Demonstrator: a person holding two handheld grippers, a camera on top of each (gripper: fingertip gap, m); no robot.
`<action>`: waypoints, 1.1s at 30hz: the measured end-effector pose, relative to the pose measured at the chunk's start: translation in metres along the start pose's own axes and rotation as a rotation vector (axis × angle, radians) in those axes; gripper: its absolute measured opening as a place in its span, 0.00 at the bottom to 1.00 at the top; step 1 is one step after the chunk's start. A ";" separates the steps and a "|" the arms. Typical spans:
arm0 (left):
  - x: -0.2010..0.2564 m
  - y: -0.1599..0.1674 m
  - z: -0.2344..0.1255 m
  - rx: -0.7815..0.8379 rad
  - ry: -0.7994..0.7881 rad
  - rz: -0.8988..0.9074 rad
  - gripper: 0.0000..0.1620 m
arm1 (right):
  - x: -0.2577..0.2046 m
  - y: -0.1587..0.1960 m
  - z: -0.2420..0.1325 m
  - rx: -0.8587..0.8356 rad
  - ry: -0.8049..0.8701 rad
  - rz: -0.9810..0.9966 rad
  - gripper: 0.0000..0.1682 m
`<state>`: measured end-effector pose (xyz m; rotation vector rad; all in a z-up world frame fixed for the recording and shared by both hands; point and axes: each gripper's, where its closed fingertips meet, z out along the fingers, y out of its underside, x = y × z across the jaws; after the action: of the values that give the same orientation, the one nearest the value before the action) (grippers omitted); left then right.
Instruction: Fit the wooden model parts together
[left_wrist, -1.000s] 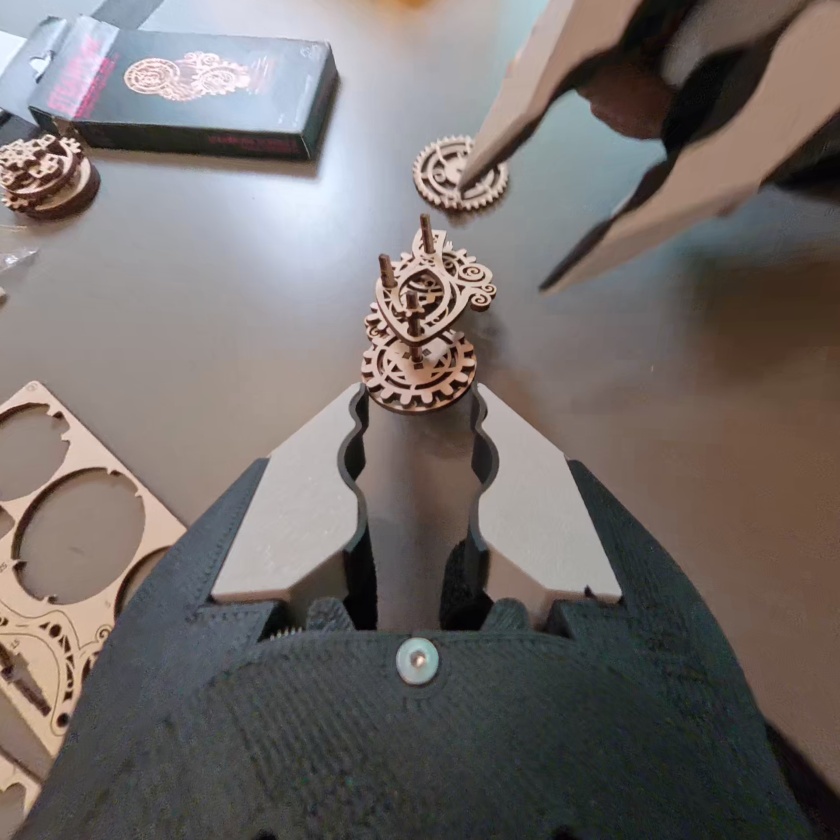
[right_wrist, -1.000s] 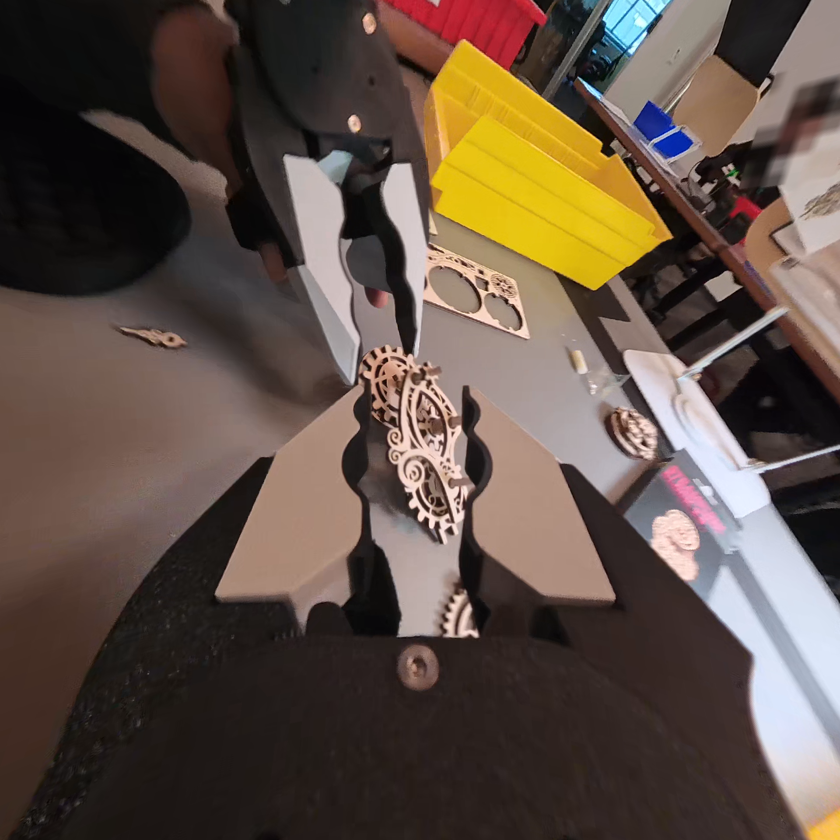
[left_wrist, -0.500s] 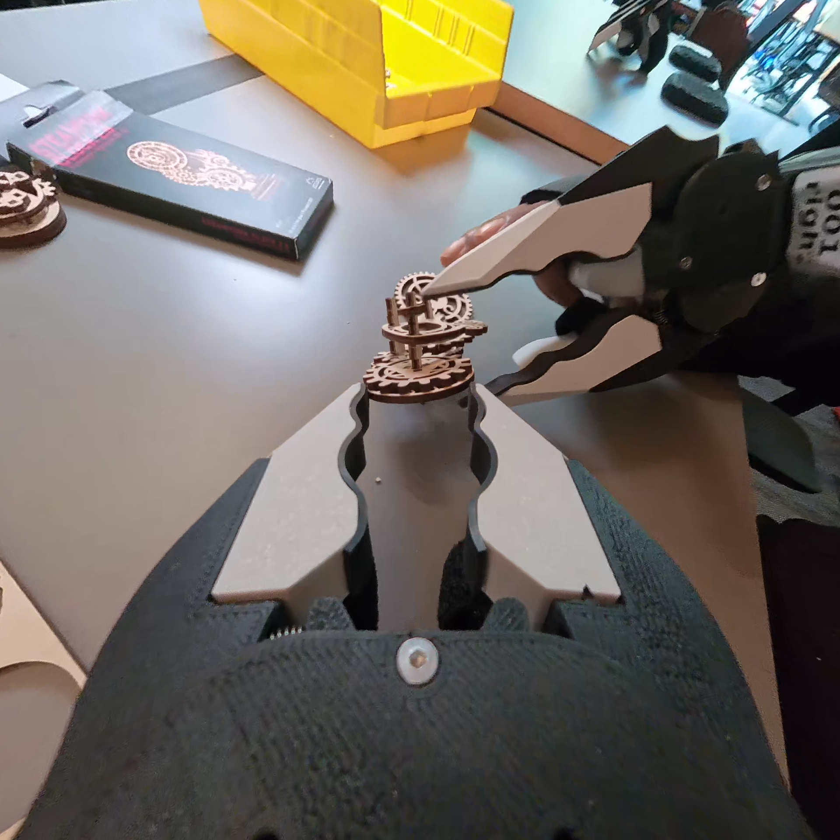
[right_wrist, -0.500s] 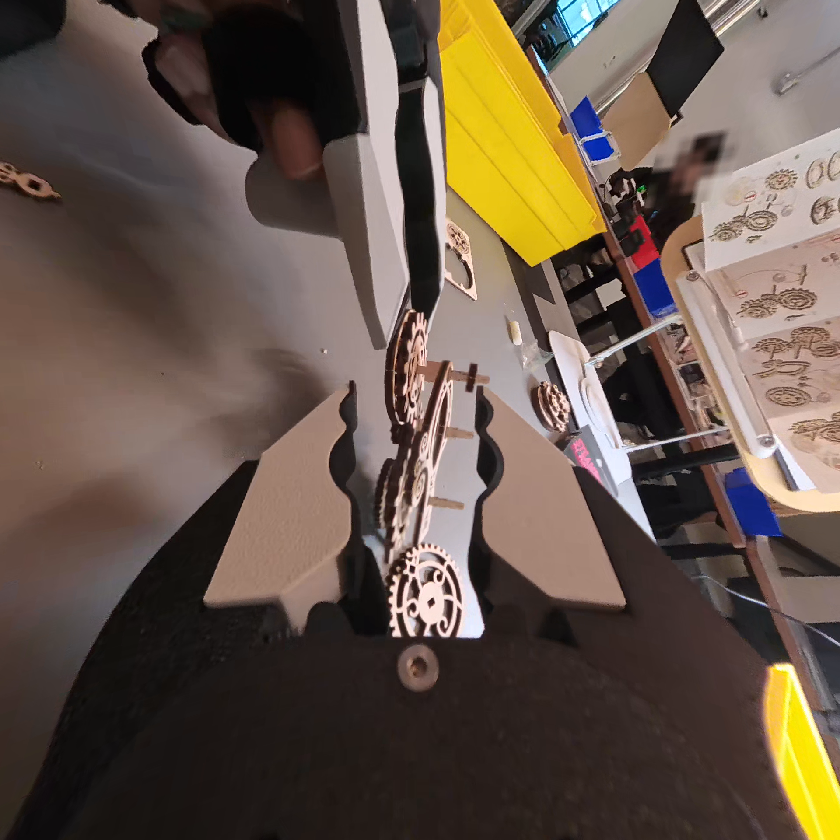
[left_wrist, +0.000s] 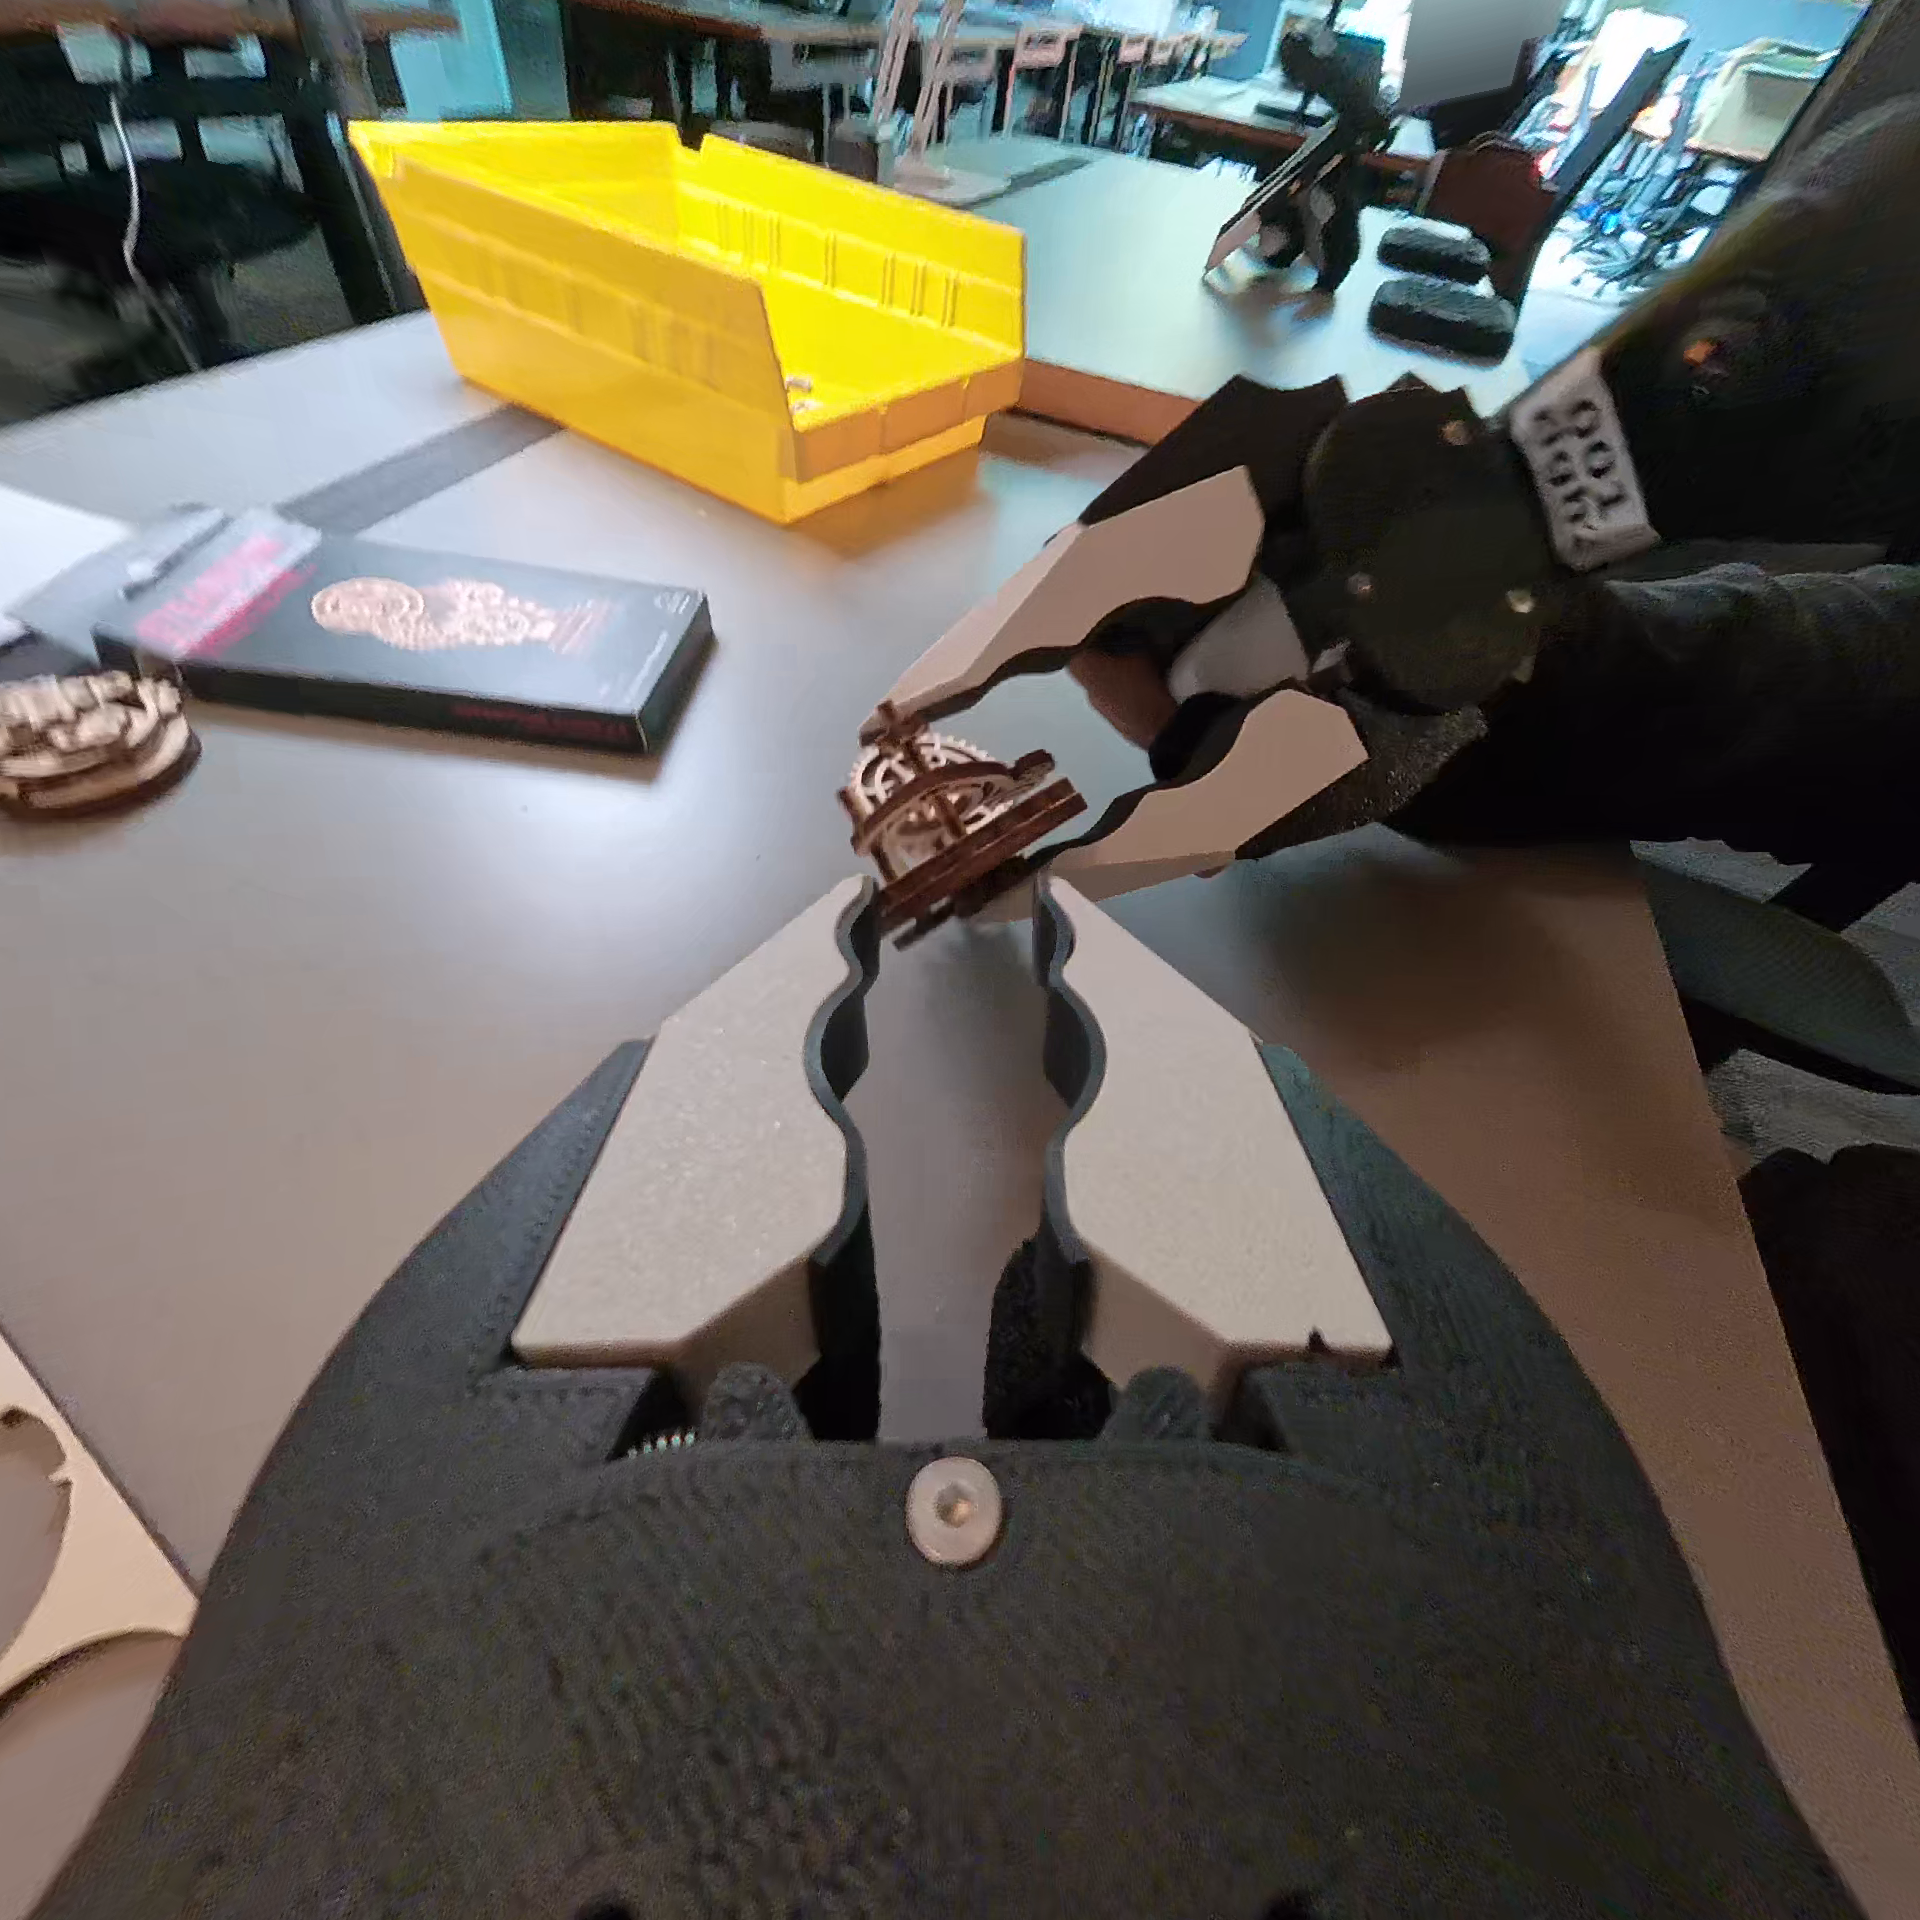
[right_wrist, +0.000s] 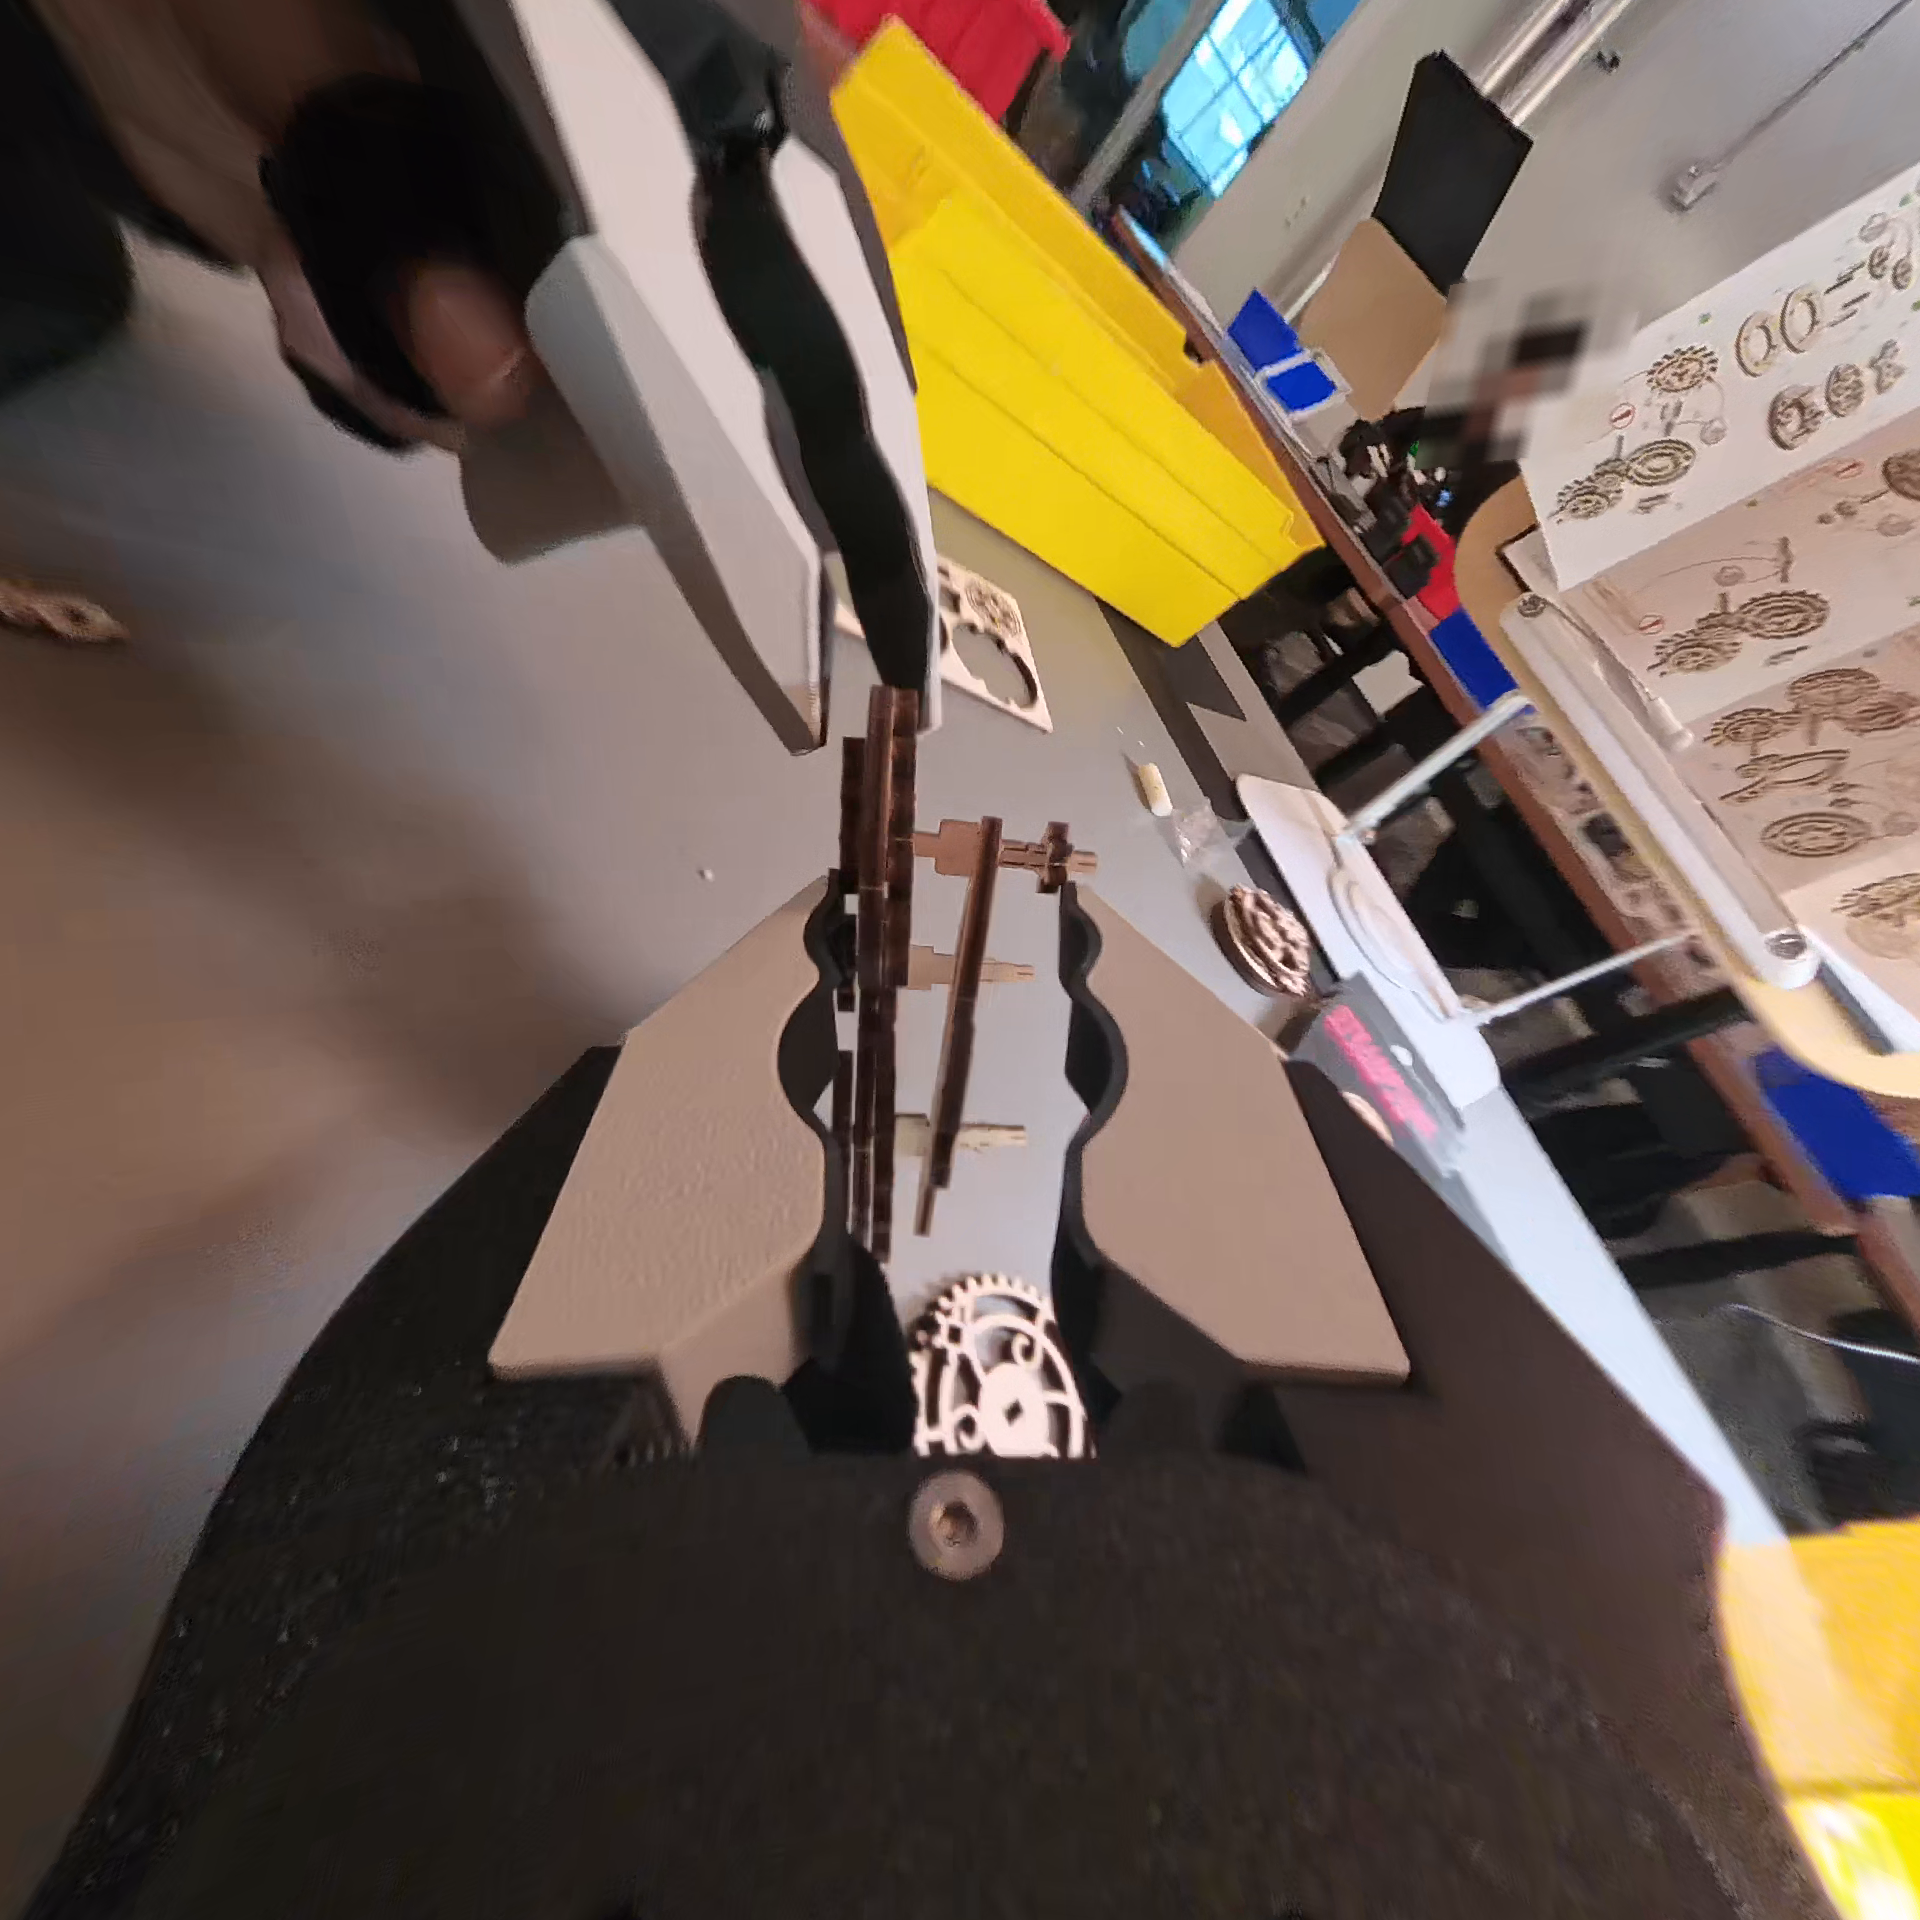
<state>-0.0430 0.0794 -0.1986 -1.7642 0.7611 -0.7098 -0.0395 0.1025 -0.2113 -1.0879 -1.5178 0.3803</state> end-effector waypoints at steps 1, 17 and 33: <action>0.002 -0.005 -0.002 0.029 0.007 0.033 0.19 | 0.000 -0.004 -0.002 0.031 -0.018 0.046 0.23; 0.032 0.019 -0.004 -0.095 0.053 0.494 0.11 | -0.032 -0.026 -0.013 0.144 -0.118 -0.143 0.23; 0.034 -0.010 -0.025 0.092 0.163 0.260 0.09 | -0.022 -0.047 -0.026 0.320 -0.314 0.379 0.23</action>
<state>-0.0393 0.0413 -0.1784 -1.5026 1.0305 -0.7054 -0.0381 0.0529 -0.1822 -1.0896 -1.4494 1.0613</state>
